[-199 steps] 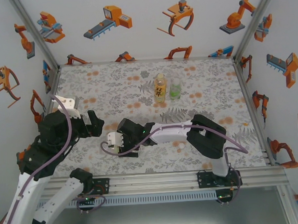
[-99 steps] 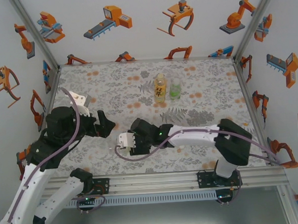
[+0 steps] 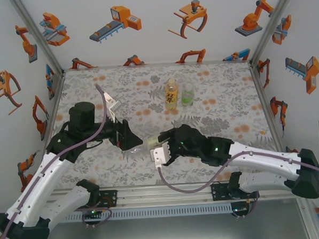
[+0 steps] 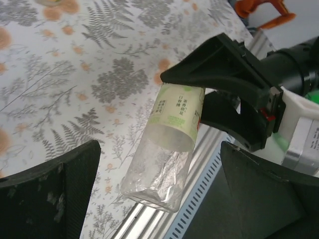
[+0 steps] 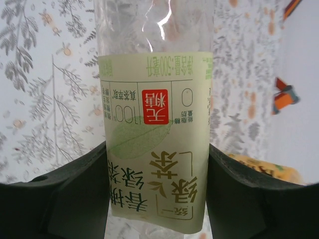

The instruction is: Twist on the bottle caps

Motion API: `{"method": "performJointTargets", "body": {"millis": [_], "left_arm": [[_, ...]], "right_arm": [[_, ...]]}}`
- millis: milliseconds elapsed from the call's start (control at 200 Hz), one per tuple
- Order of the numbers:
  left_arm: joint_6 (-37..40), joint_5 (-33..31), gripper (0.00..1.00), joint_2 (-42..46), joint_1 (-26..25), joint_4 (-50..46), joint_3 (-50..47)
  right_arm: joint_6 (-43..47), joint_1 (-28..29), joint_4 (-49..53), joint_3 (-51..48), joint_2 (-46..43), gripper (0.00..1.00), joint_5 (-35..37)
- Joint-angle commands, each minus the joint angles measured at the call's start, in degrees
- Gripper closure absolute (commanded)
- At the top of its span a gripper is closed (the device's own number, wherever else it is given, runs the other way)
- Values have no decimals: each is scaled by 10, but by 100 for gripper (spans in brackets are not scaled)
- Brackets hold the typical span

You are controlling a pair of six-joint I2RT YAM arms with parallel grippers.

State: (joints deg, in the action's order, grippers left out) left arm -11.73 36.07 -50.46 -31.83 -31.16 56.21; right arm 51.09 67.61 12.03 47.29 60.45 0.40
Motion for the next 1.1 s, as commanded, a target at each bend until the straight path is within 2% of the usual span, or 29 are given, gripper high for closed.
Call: {"method": "performJointTargets", "body": {"millis": [0, 125, 441, 616, 836, 976, 1026, 1097], "left_arm": [[18, 53, 1, -22, -35, 28, -3], [16, 53, 2, -63, -85, 33, 10], [-4, 78, 2, -168, -151, 40, 57], [5, 82, 9, -211, -168, 18, 81], [39, 95, 14, -245, -185, -28, 105], [50, 92, 21, -254, -187, -41, 109], [54, 89, 28, -256, -187, -41, 109], [58, 79, 33, -257, -188, -48, 112]], "right_arm": [[78, 6, 13, -12, -41, 57, 16], [114, 11, 20, -13, -58, 58, 29], [181, 39, 21, -1, -55, 58, 76], [195, 49, 14, -1, -61, 58, 83], [202, 53, 14, -6, -72, 58, 86], [202, 55, 21, -9, -77, 58, 79], [202, 56, 23, -10, -79, 58, 80], [201, 57, 22, -13, -82, 53, 84]]}}
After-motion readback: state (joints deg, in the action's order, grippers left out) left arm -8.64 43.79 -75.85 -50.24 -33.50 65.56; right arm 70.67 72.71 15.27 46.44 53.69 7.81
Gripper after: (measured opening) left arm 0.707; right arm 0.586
